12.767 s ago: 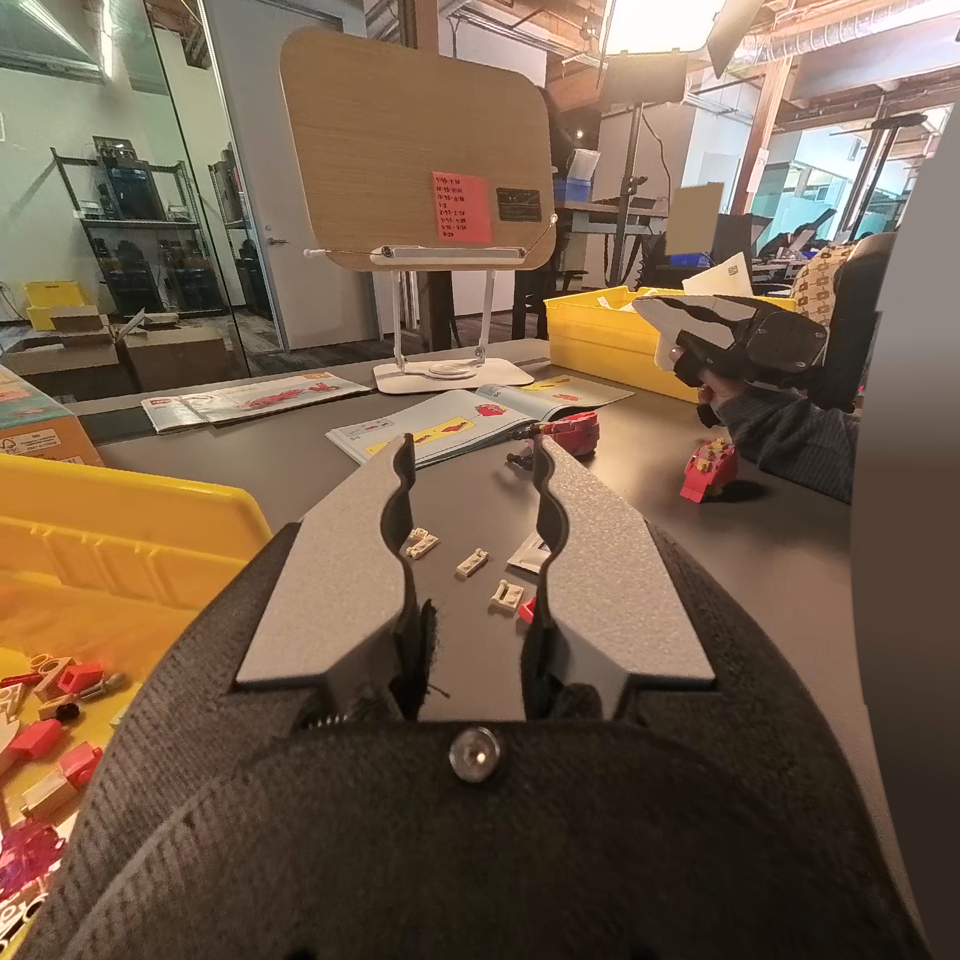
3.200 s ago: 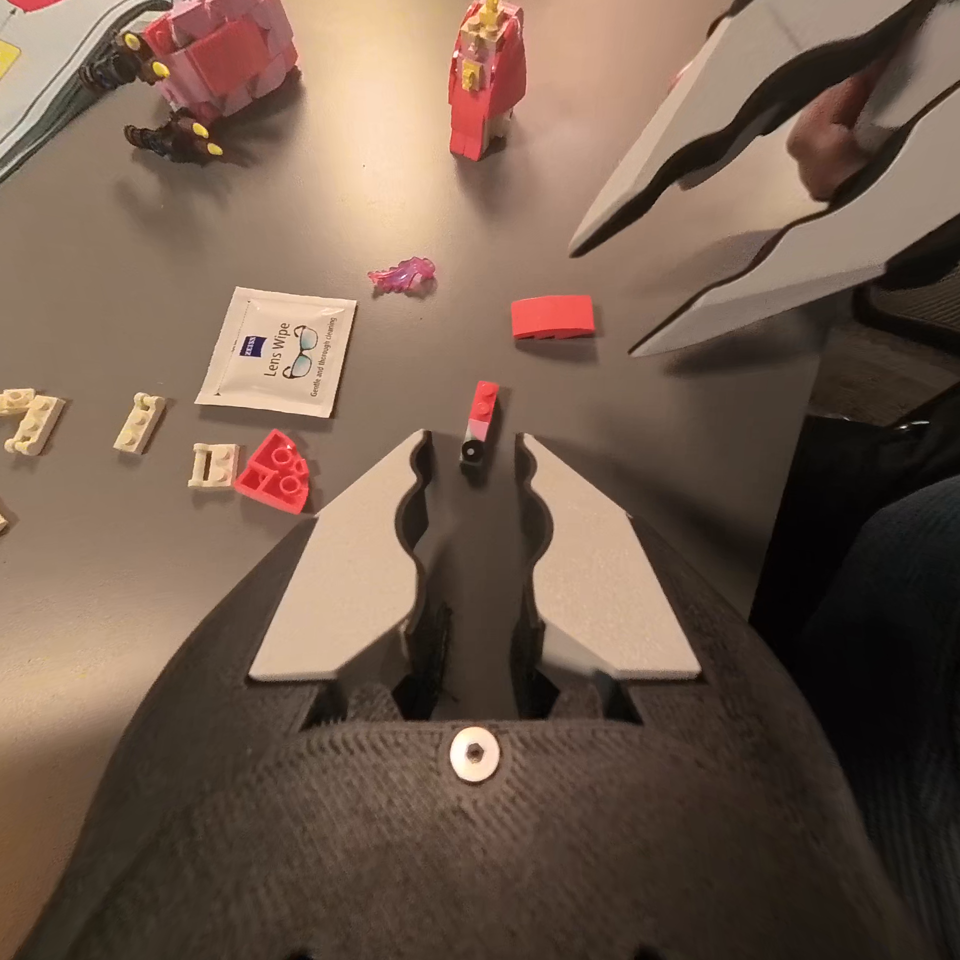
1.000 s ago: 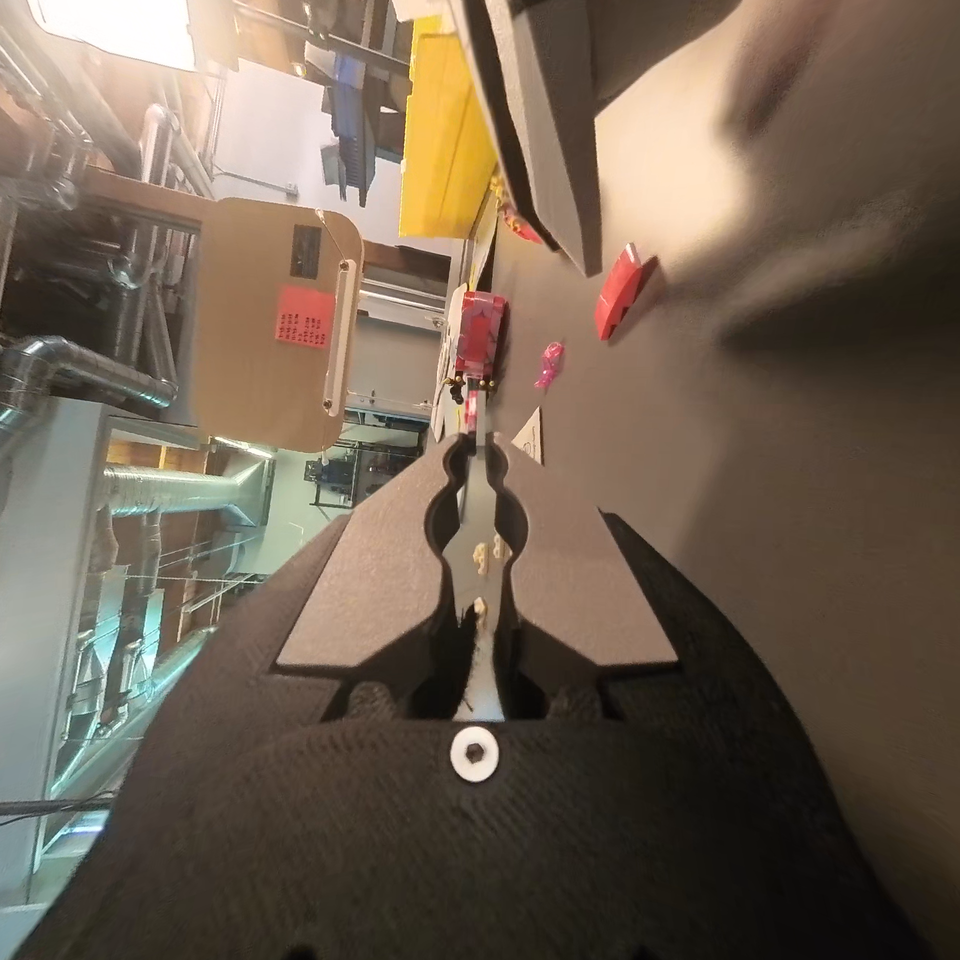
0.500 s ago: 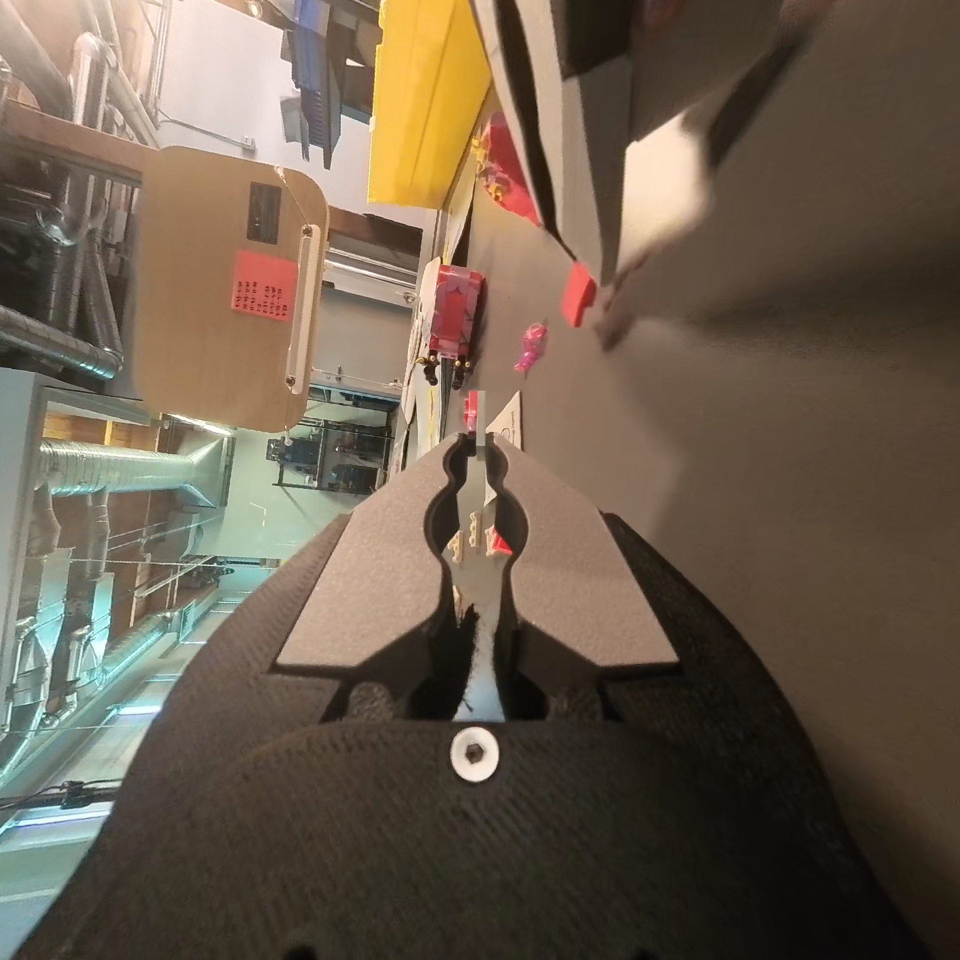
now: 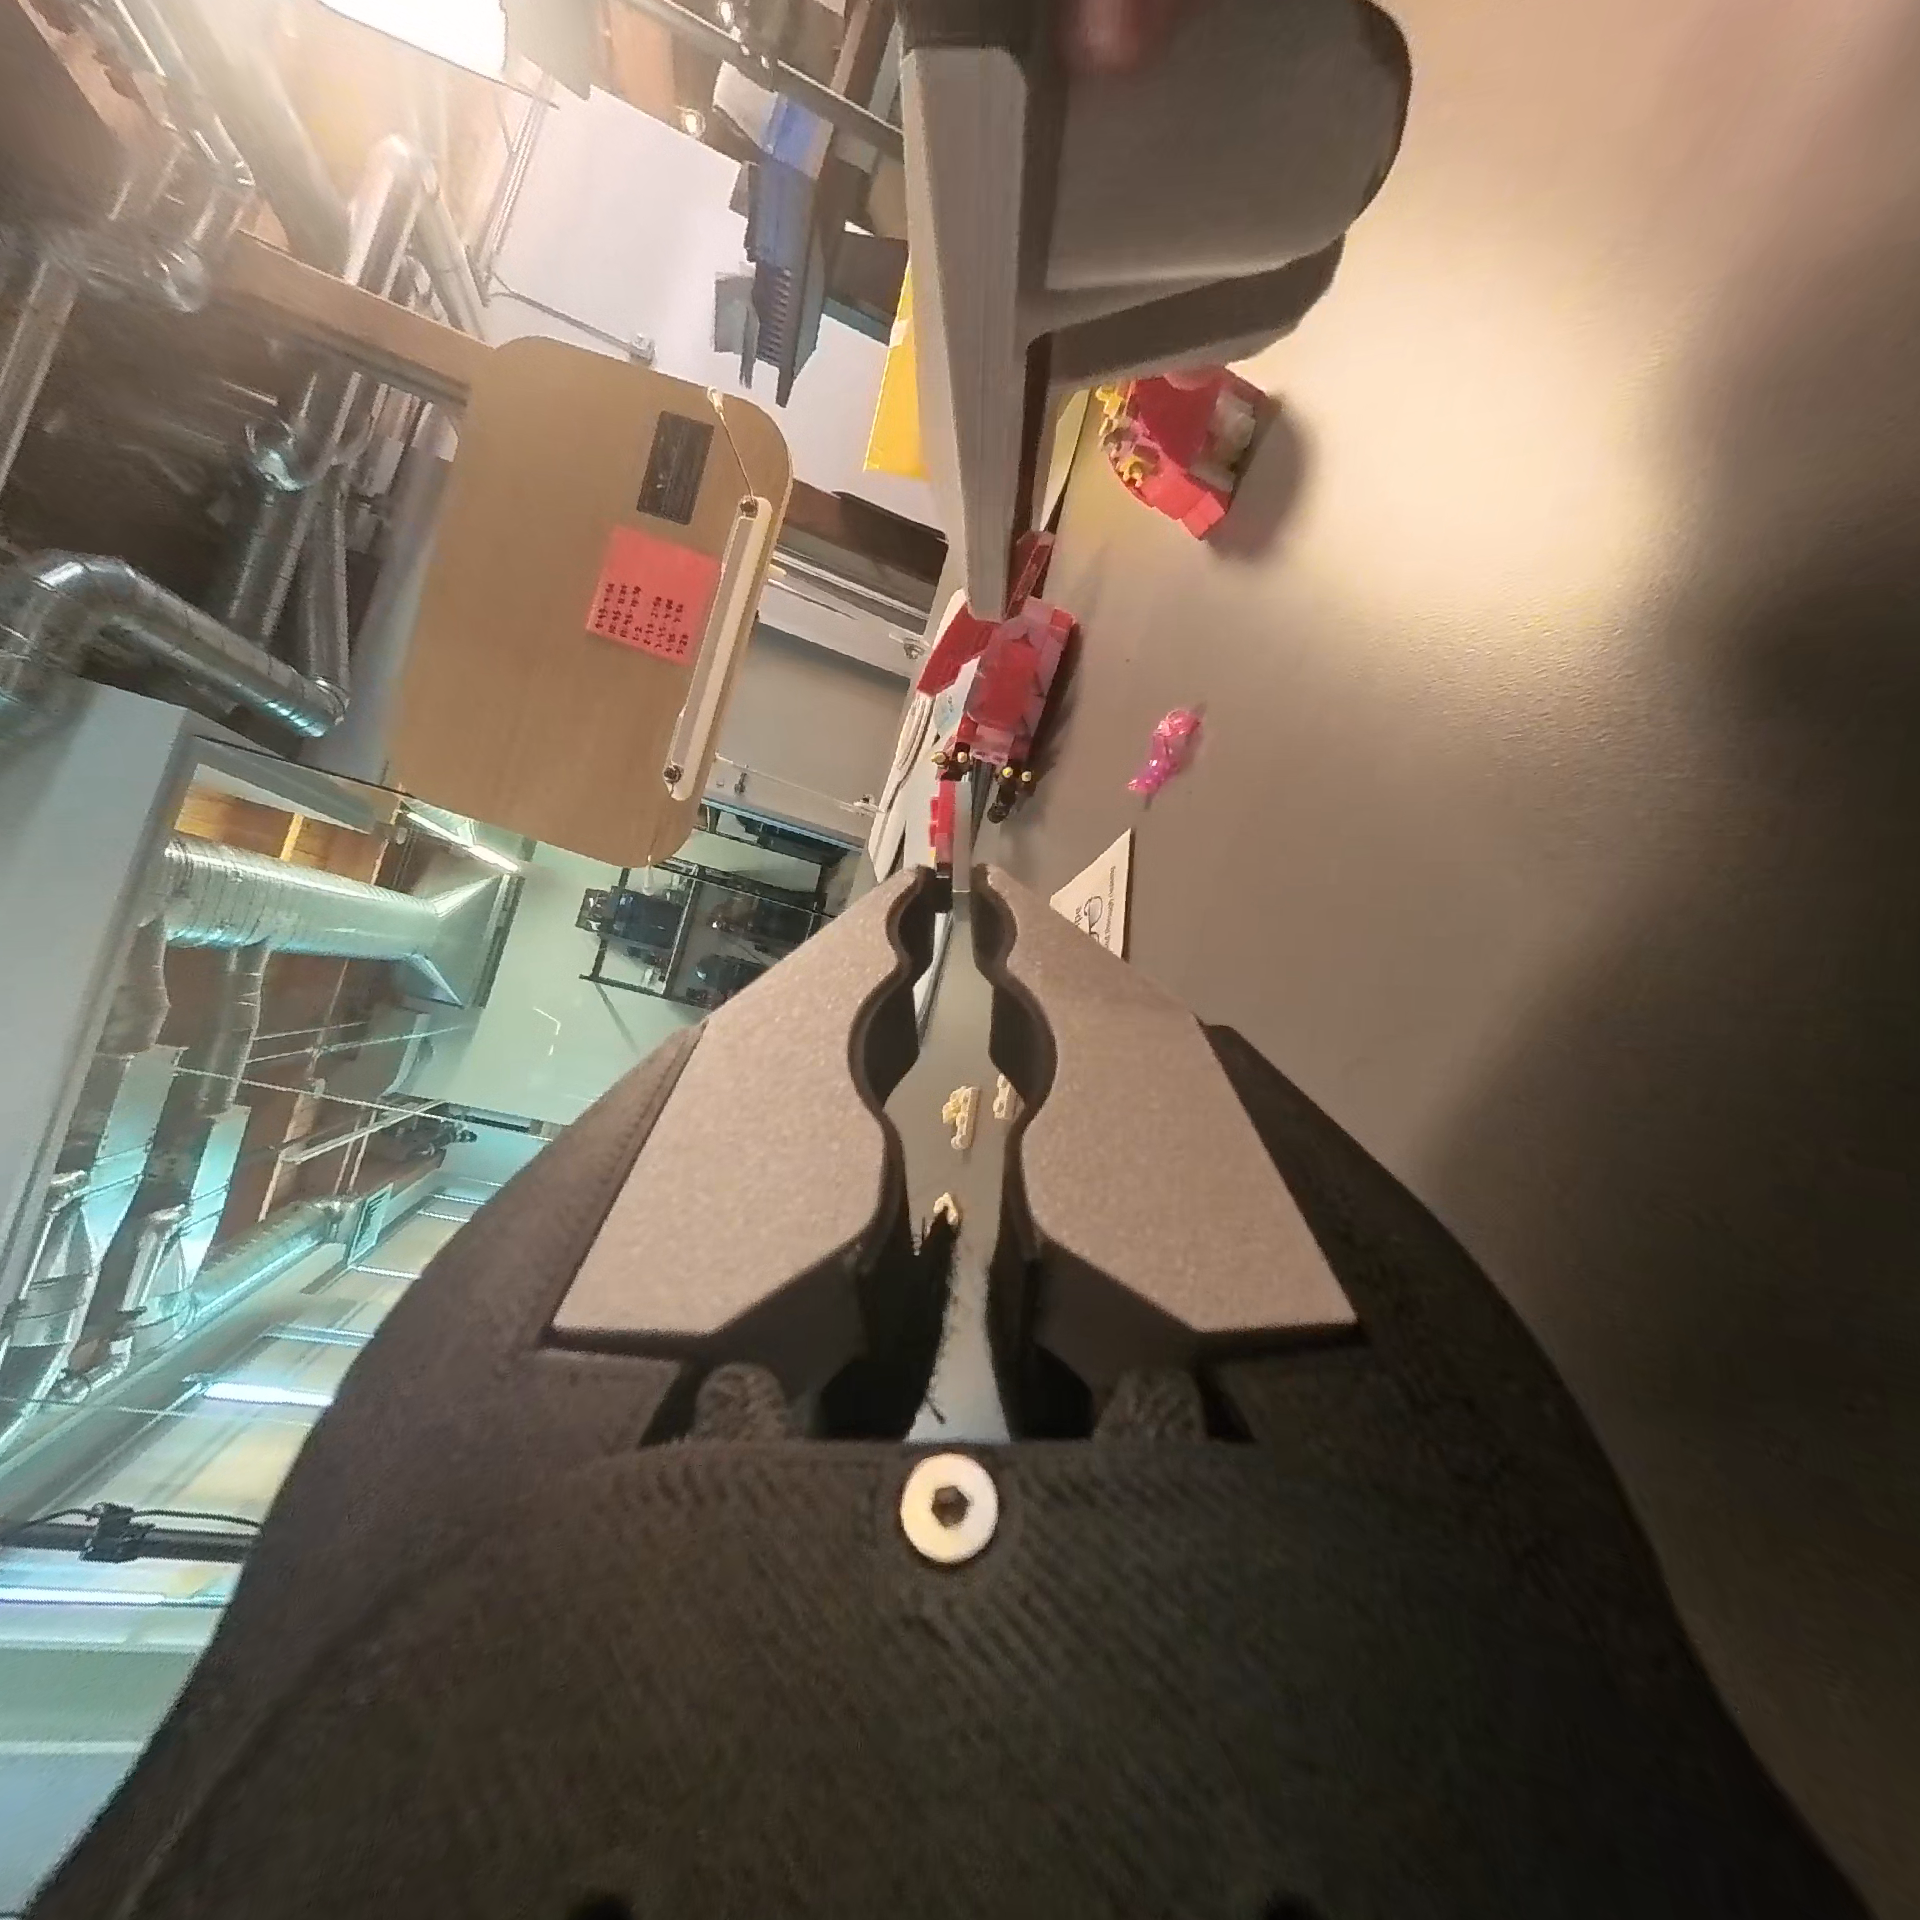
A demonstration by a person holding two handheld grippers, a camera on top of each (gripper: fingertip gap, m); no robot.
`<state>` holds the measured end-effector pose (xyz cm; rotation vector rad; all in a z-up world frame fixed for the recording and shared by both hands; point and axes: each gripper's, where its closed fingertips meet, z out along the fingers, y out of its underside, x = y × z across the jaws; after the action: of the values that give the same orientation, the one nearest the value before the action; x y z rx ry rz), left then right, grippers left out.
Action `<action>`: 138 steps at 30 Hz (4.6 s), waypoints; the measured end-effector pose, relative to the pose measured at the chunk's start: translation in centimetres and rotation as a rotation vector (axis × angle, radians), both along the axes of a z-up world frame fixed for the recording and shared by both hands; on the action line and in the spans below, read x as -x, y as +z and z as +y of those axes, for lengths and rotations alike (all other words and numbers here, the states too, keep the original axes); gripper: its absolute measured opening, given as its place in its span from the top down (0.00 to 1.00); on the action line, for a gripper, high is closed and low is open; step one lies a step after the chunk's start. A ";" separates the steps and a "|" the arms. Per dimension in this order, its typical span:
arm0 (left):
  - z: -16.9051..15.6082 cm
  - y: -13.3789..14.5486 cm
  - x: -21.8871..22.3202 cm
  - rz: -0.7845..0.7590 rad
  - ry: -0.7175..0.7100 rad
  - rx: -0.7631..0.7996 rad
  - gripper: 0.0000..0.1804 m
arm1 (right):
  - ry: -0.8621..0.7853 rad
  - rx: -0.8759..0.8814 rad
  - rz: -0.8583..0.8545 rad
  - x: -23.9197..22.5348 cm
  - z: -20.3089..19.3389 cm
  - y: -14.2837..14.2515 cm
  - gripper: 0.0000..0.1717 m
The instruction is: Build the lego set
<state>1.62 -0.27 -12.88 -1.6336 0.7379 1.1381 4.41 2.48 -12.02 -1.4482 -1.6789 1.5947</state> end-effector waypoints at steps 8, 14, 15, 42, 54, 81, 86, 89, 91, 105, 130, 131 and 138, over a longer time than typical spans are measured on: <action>0.1 -0.5 0.2 -0.013 0.002 0.027 0.97 | -0.084 -0.200 -0.167 0.1 2.5 -3.9 0.91; 0.3 -1.0 0.3 -0.024 0.003 0.053 0.97 | -0.095 -0.436 -0.295 -0.6 3.6 -7.0 0.90; 0.3 -1.0 0.3 -0.025 0.004 0.056 0.97 | -0.096 -0.452 -0.302 -0.7 3.6 -7.2 0.87; 0.9 -2.6 0.4 0.147 0.044 0.152 0.97 | -0.115 -0.199 -0.136 1.3 0.9 -4.0 0.91; 1.1 -4.8 -0.3 0.221 0.006 0.274 0.97 | -0.083 -0.124 -0.186 2.0 -0.4 -4.8 0.91; 1.3 -4.5 -0.6 0.298 -0.022 0.269 0.97 | -0.078 -0.345 -0.401 0.6 1.5 -7.0 0.91; 1.3 -4.5 -0.6 0.295 -0.024 0.269 0.97 | -0.089 -0.356 -0.397 0.6 1.7 -7.2 0.88; 1.3 -4.5 -0.6 0.289 -0.025 0.270 0.97 | -0.087 -0.360 -0.374 0.4 2.0 -6.9 0.84; 1.4 -4.5 -0.6 0.286 -0.026 0.271 0.97 | -0.056 -0.365 -0.348 0.2 1.8 -6.8 0.82; 1.4 -4.5 -0.5 0.286 -0.025 0.273 0.97 | -0.043 -0.178 -0.308 0.3 1.0 -5.8 0.91; 2.2 -5.8 -0.7 0.273 -0.034 0.401 0.97 | -0.088 -0.076 -0.324 1.1 1.2 -5.5 0.91; 2.3 -5.8 -0.7 0.273 -0.036 0.400 0.97 | -0.088 -0.073 -0.326 1.1 1.2 -5.5 0.91; 2.5 -5.9 -0.7 0.242 -0.038 0.397 0.97 | -0.084 -0.070 -0.344 1.2 1.1 -5.7 0.91</action>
<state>2.37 2.26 -18.79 -1.8121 1.2086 1.2309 3.22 3.61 -17.76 -1.8103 -1.8070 1.2830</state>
